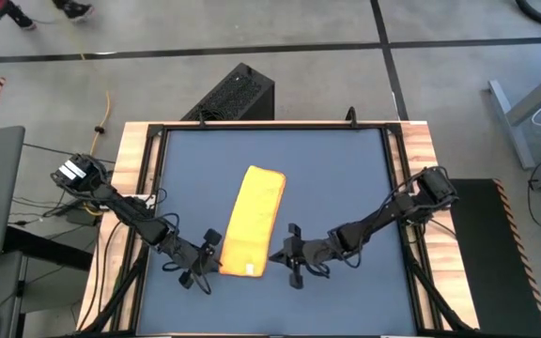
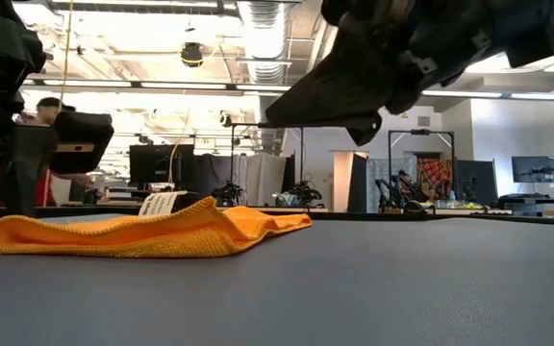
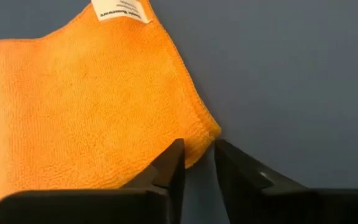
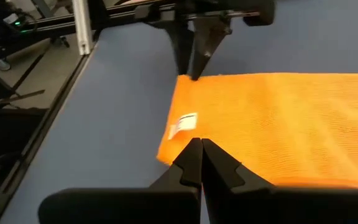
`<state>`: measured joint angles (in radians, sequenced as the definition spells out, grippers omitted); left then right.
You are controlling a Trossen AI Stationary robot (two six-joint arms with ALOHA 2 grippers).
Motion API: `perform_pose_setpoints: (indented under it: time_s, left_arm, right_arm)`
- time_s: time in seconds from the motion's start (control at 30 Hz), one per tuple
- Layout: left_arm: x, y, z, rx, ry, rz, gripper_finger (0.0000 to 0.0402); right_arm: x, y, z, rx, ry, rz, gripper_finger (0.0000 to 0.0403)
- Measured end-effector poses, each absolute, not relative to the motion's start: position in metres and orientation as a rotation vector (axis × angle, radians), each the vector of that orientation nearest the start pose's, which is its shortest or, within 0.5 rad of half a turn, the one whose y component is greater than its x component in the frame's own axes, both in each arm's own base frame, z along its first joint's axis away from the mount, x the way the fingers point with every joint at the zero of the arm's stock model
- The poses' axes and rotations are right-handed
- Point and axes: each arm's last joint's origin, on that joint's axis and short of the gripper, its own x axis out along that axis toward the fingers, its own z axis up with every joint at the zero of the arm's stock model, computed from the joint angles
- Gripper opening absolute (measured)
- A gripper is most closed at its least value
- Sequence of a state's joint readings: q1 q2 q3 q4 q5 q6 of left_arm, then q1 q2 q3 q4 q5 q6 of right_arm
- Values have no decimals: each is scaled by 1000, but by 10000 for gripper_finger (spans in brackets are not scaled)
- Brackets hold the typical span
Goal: Roll towel
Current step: Roll the orange microfiber towel
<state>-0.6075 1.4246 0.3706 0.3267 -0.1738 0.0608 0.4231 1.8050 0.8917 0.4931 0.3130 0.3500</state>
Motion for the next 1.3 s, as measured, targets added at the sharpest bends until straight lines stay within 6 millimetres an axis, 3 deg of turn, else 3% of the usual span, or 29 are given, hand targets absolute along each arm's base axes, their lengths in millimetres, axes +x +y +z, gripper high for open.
perform_pose_setpoints:
  time_s: [0.2, 0.47, 0.73, 1.1, 1.3]
  left_arm:
    - [189, -125, 117, 323, 667, -408, 6]
    - [189, -126, 118, 250, 673, -415, 0]
    - [189, -126, 118, 235, 684, -413, 0]
    - [189, -126, 118, 213, 688, -432, 0]
    - [189, -127, 118, 203, 690, -429, 0]
  right_arm:
    - [333, 149, 164, 196, 395, 11, 26]
    - [329, 164, 159, 213, 390, 39, 27]
    - [346, 179, 119, 220, 357, 71, 27]
    - [366, 190, 128, -6, 379, 134, 28]
    - [372, 193, 130, -85, 462, 127, 63]
